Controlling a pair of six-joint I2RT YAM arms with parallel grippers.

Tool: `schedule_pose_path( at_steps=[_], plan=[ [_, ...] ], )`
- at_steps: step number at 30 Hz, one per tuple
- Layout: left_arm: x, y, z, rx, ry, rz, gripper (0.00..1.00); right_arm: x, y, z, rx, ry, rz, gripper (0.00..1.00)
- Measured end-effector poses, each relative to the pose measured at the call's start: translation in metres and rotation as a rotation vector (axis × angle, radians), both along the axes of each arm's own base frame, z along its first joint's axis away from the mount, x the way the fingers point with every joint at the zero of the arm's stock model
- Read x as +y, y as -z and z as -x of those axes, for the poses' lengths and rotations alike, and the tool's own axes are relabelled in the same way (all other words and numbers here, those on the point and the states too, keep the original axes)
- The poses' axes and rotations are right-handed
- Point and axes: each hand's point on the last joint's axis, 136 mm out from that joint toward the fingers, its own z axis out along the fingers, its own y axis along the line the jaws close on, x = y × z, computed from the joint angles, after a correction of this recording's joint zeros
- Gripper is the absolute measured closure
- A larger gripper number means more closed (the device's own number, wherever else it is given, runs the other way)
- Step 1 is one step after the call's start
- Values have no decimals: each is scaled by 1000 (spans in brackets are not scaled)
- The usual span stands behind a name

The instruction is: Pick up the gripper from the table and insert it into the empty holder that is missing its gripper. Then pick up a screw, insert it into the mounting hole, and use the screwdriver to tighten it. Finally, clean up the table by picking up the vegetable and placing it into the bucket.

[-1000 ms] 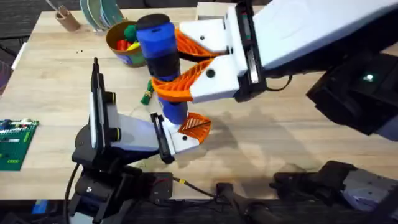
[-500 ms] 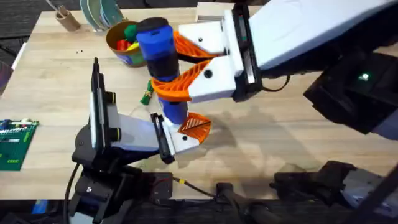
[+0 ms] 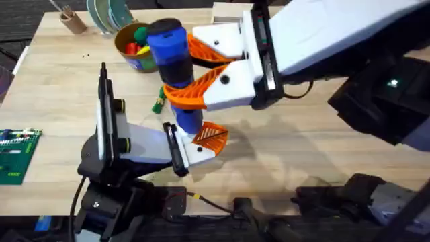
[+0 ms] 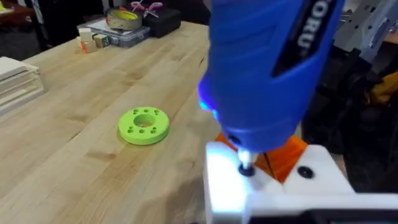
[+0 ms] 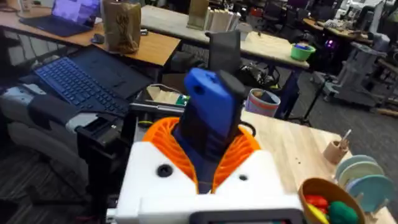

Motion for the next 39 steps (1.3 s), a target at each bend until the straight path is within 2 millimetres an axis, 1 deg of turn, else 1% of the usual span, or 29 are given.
schedule_pose_path(
  at_steps=[2, 5, 8, 11, 13, 14, 16, 18, 20, 23, 24, 26, 29, 32, 34, 37, 39],
  plan=[
    [0, 0, 0, 0, 0, 0, 989, -1, -7, 1, -25, -1, -27, 906],
    [0, 0, 0, 0, 0, 0, 989, -4, -26, 5, -106, -9, -103, 907],
    [0, 0, 0, 0, 0, 0, 989, -11, -41, 10, -157, -6, -150, 907],
    [0, 0, 0, 0, 0, 0, 989, -20, -50, 8, -181, 19, -167, 907],
    [0, 0, 0, 0, 0, 0, 989, -26, -47, -1, -179, 54, -148, 907],
    [0, 0, 0, 0, 0, 0, 989, -28, -42, -8, -169, 78, -127, 907],
    [0, 0, 0, 0, 0, 0, 989, -34, -28, -30, -149, 151, -76, 908],
    [0, 0, 0, 0, 0, 0, 989, -44, -12, -61, -144, 262, -20, 910],
    [0, 0, 0, 0, 0, 0, 989, -59, 3, -94, -154, 385, 31, 910],
    [0, 0, 0, 0, 0, 0, 989, -87, 26, -139, -172, 565, 118, 911],
    [0, 0, 0, 0, 0, 0, 989, -100, 35, -155, -178, 630, 157, 911],
    [0, 0, 0, 0, 0, 0, 989, -124, 56, -182, -179, 749, 241, 911],
    [0, 0, 0, 0, 0, 0, 989, -162, 91, -215, -178, 903, 386, 911],
    [0, 0, 0, 0, 0, 0, 989, -194, 124, -237, -196, 1014, 543, 912],
    [0, 0, 0, 0, 0, 0, 989, -210, 142, -246, -220, 1066, 645, 913],
    [0, 0, 0, 0, 0, 0, 989, -226, 159, -251, -276, 1102, 775, 914],
    [0, 0, 0, 0, 0, 0, 989, -233, 164, -253, -316, 1109, 831, 915]
  ],
)
